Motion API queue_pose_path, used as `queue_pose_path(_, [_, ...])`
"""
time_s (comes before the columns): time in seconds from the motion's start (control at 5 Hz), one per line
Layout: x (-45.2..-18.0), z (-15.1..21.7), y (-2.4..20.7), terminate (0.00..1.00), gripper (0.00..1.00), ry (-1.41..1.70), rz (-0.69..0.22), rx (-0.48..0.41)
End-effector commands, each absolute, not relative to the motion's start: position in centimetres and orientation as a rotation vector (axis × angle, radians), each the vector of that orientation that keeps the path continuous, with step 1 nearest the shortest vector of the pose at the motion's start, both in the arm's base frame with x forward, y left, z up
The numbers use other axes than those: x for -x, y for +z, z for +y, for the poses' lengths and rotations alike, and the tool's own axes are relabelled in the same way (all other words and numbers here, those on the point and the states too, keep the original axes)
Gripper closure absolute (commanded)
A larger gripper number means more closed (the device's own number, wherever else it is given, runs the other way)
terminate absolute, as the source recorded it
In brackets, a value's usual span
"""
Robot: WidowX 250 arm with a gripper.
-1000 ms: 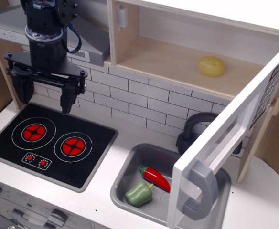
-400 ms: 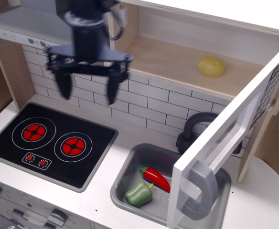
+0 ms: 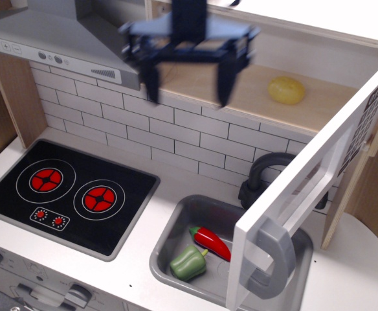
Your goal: Close microwave
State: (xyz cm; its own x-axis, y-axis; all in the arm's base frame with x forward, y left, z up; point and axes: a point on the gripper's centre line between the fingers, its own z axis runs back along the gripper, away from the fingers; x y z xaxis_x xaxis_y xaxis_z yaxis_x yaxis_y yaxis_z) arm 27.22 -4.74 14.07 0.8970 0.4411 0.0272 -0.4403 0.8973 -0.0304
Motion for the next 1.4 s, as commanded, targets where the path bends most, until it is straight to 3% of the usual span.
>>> queue_pose_path(0.0, [-27.6, -11.2, 19.3, 0.00, 0.00, 0.398, -0.097, 0.120])
queue_pose_path(0.2, [-27.8, -13.8, 19.5, 0.00, 0.00, 0.405, -0.091, 0.110])
queue_pose_path(0.4, [-28.3, -17.0, 18.4, 0.00, 0.00, 0.465, -0.050, 0.160])
queue_pose_path(0.6, [-28.6, -19.2, 16.0, 0.00, 0.00, 0.500, -0.067, 0.178])
queue_pose_path(1.0, [-28.8, -20.5, 12.5, 0.00, 0.00, 0.480, -0.103, 0.187])
queue_pose_path(1.2, [-27.9, -19.2, 10.6, 0.00, 0.00, 0.498, -0.096, 0.150])
